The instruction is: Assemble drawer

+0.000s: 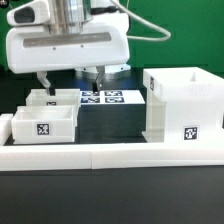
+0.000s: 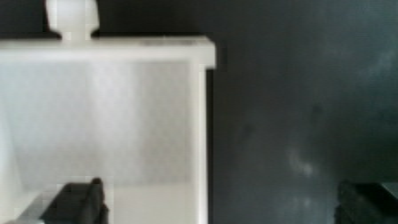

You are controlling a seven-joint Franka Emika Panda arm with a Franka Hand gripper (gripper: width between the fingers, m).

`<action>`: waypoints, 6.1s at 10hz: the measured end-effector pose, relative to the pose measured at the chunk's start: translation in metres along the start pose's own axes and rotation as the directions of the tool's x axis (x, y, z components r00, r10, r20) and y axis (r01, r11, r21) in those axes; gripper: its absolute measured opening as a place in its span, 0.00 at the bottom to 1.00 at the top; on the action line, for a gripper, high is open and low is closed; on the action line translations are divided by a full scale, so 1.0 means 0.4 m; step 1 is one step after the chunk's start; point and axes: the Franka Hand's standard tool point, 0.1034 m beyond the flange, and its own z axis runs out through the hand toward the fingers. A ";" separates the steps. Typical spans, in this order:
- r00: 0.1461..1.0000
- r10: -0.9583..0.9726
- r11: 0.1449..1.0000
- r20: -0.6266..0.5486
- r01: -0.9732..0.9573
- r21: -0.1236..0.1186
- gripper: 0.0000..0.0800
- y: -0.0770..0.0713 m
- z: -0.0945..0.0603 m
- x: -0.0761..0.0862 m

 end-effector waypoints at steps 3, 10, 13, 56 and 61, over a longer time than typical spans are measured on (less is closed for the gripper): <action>1.000 -0.002 1.000 0.002 0.002 -0.016 0.81 0.006 0.053 -0.009; 1.000 -0.012 0.999 -0.012 0.011 -0.051 0.81 0.018 0.139 -0.020; 0.999 -0.013 0.998 -0.029 0.012 -0.060 0.81 0.022 0.141 -0.014; 0.032 -0.991 0.030 0.127 0.999 -0.014 0.05 -0.050 0.094 0.029; 0.101 -0.988 0.097 0.114 0.994 -0.039 0.05 -0.100 0.095 0.042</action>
Offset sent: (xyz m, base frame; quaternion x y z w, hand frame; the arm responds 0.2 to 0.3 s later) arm -0.0018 0.0065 -0.0207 -0.0003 0.0210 0.0027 0.9998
